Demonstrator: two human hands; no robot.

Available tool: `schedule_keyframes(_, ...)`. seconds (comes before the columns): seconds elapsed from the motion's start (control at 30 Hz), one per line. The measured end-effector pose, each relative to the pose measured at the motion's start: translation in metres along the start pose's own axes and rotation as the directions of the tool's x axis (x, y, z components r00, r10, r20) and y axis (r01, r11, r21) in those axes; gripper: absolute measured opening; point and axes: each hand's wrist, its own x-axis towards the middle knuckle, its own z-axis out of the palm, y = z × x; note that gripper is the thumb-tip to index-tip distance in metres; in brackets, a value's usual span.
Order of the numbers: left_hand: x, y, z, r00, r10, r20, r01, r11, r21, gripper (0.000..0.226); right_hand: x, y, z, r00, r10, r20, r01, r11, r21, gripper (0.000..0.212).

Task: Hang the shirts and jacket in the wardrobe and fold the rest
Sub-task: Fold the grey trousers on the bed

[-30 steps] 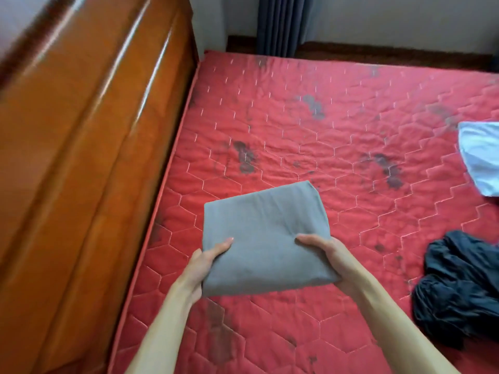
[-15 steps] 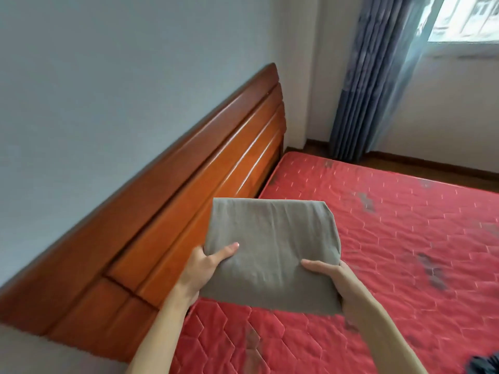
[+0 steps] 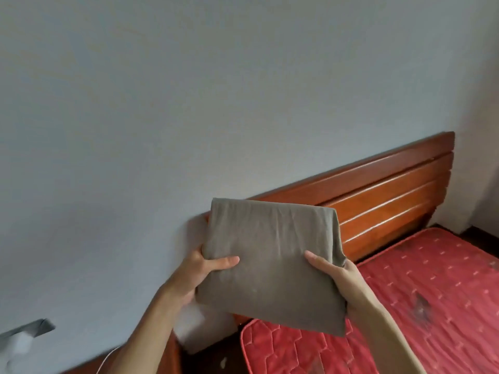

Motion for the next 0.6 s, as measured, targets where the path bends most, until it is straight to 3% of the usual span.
schedule_keyframes(0.17, -0.062, 0.006, -0.079, 0.982, -0.016, -0.189, 0.010, 0.999, -0.035, 0.045, -0.002, 0.008, 0.092, 0.951, 0.082, 0.299, -0.091, 0.996, 0.015, 0.055)
schedule_keyframes(0.33, -0.129, -0.004, -0.153, 0.916, -0.013, -0.400, -0.030, 0.994, -0.102, 0.056, -0.016, 0.026, 0.180, 0.835, 0.148, 0.530, -0.163, 0.986, -0.017, 0.051)
schedule_keyframes(0.43, -0.174, -0.010, -0.193, 0.862, 0.001, -0.507, -0.074, 0.989, -0.125, 0.045, -0.030, 0.039, 0.236, 0.763, 0.165, 0.625, -0.199, 0.980, -0.015, 0.054)
schedule_keyframes(0.53, -0.216, -0.017, -0.235, 0.822, 0.012, -0.569, -0.117, 0.982, -0.149, 0.052, -0.047, 0.052, 0.289, 0.713, 0.152, 0.684, -0.212, 0.977, 0.003, 0.043)
schedule_keyframes(0.6, -0.248, -0.023, -0.266, 0.797, 0.003, -0.604, -0.135, 0.976, -0.173, 0.054, -0.062, 0.059, 0.328, 0.675, 0.148, 0.723, -0.204, 0.979, -0.010, 0.048)
